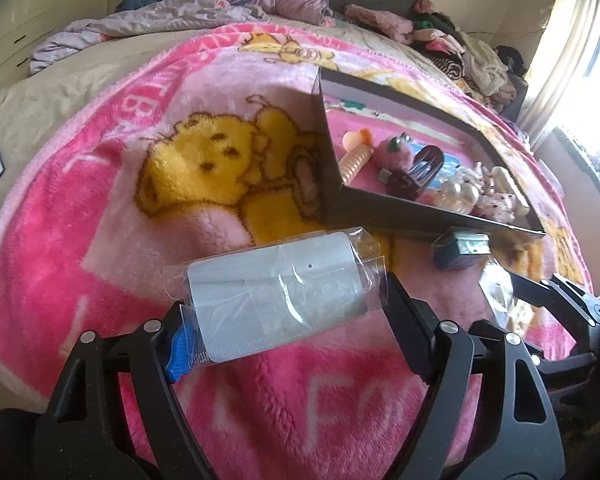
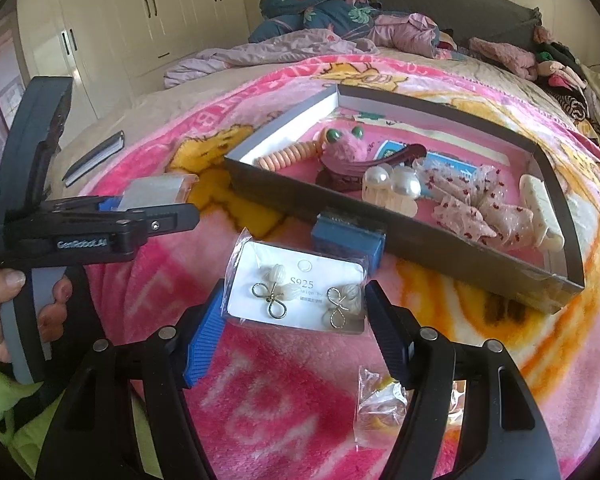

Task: Organize jewelry
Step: 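Grasp the white plastic packet with left tool while right tool grasps earring card, then release the white packet in the box with left tool while right releases earring card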

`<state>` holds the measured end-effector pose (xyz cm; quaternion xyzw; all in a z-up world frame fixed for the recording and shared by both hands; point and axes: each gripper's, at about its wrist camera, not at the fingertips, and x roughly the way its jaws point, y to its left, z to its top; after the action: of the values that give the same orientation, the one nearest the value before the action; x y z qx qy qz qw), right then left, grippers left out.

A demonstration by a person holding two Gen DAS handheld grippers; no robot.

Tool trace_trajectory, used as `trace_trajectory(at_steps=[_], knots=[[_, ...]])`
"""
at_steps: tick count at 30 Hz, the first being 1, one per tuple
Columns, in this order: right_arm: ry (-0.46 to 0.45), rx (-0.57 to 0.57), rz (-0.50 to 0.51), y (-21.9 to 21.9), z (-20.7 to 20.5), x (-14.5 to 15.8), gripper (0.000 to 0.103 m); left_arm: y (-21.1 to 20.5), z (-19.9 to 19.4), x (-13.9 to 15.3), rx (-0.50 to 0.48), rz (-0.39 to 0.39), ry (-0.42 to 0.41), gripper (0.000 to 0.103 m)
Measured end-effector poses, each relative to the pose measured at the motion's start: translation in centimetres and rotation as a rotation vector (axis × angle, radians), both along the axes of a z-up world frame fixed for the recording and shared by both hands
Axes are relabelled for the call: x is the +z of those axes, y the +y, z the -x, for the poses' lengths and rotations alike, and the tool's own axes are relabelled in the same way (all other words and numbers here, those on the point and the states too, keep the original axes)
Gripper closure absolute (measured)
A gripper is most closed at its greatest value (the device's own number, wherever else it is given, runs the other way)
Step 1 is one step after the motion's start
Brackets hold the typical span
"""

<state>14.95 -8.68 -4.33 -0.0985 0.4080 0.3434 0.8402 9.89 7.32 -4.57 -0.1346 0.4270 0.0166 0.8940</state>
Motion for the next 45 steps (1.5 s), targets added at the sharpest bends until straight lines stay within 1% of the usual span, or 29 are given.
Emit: trace_trajectory(at_steps=[8,19,33,45], knots=[[-0.034,-0.027,-0.031,-0.8,0.1,1.8,0.037,-0.2,0.9,2.7,-0.025,0.011,-0.059,0.032],[-0.070,-0.119,-0.049,-3.7,-1.3,3.1,0.037,-2.1,-1.1,4.6,-0.078,0.008,-0.101,0.032],[-0.106,-0.243,-0.058,-7.9,-3.5,4.0,0.037,-5.1,-5.5,5.3,-0.149,-0.005,-0.109,0.032],[-0.113,-0.283,-0.048,-9.2,-5.6,4.0,0.037,-5.5,-9.0,5.0,-0.167,-0.021,-0.092,0.032]])
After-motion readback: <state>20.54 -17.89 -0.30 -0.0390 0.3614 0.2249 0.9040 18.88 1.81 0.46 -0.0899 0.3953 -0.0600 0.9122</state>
